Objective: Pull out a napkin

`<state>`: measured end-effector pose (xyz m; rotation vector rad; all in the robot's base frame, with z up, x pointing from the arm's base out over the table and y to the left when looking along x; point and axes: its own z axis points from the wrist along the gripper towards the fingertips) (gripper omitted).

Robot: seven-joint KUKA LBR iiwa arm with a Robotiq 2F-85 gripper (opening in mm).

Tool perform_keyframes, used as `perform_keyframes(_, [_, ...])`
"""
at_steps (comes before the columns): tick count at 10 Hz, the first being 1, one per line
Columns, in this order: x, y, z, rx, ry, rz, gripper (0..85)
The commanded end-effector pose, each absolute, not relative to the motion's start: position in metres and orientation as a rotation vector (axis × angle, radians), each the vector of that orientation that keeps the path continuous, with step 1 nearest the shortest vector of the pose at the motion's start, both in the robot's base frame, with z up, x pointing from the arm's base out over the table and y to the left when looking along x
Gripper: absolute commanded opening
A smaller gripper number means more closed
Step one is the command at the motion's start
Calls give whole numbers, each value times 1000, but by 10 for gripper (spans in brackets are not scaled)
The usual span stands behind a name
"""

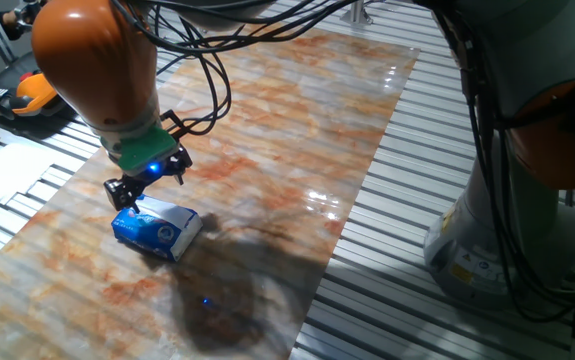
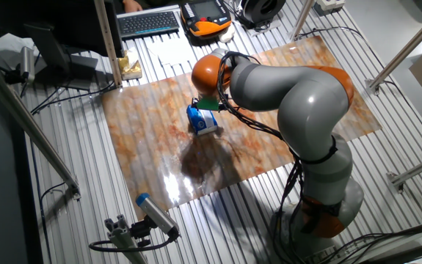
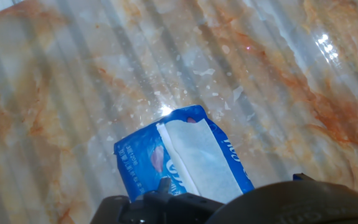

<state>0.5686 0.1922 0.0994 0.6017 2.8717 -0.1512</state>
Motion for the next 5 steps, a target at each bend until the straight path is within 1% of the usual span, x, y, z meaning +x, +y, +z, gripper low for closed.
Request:
perform_keyframes(1, [569, 192, 99, 601, 2871, -153, 850])
perform_keyframes(5, [569, 192, 100, 603, 2875, -141, 850])
